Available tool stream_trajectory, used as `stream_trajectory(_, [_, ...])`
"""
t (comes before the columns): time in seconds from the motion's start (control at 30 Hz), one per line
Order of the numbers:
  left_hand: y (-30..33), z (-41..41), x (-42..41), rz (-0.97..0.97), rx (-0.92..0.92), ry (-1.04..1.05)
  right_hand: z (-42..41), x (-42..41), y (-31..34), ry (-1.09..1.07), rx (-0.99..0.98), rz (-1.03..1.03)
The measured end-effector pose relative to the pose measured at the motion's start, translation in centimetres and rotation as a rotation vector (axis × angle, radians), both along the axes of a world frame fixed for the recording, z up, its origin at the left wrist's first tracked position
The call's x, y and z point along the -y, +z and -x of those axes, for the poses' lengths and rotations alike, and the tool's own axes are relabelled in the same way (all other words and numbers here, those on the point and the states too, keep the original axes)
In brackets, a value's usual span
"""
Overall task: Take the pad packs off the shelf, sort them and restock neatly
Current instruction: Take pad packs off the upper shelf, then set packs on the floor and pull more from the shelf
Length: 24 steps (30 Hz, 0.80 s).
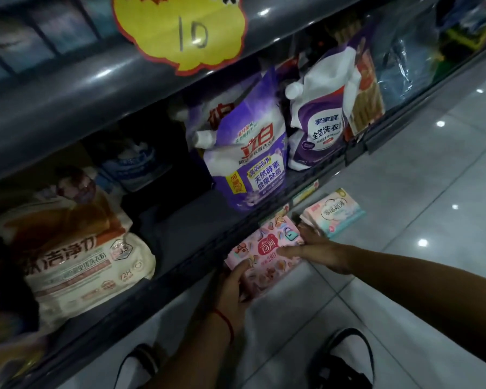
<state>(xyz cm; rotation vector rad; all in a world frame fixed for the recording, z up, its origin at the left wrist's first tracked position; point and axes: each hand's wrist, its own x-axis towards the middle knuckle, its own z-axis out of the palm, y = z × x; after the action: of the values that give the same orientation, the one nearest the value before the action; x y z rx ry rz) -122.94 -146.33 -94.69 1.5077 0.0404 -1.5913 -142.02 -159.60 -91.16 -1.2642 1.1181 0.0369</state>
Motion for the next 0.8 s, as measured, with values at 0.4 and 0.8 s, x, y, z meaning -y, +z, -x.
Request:
stream_trajectory(0.4, [1.3,-0.5,-3.9,0.028,0.336,-0.257,0.9,-1.7,4.0,0.15,-0.133,0.064])
stream_trajectory(0.8, [20.6,-9.5,-7.6,0.359,1.274,-0.34,-5.9,-2.5,22.2,0.369,-0.056,0.742])
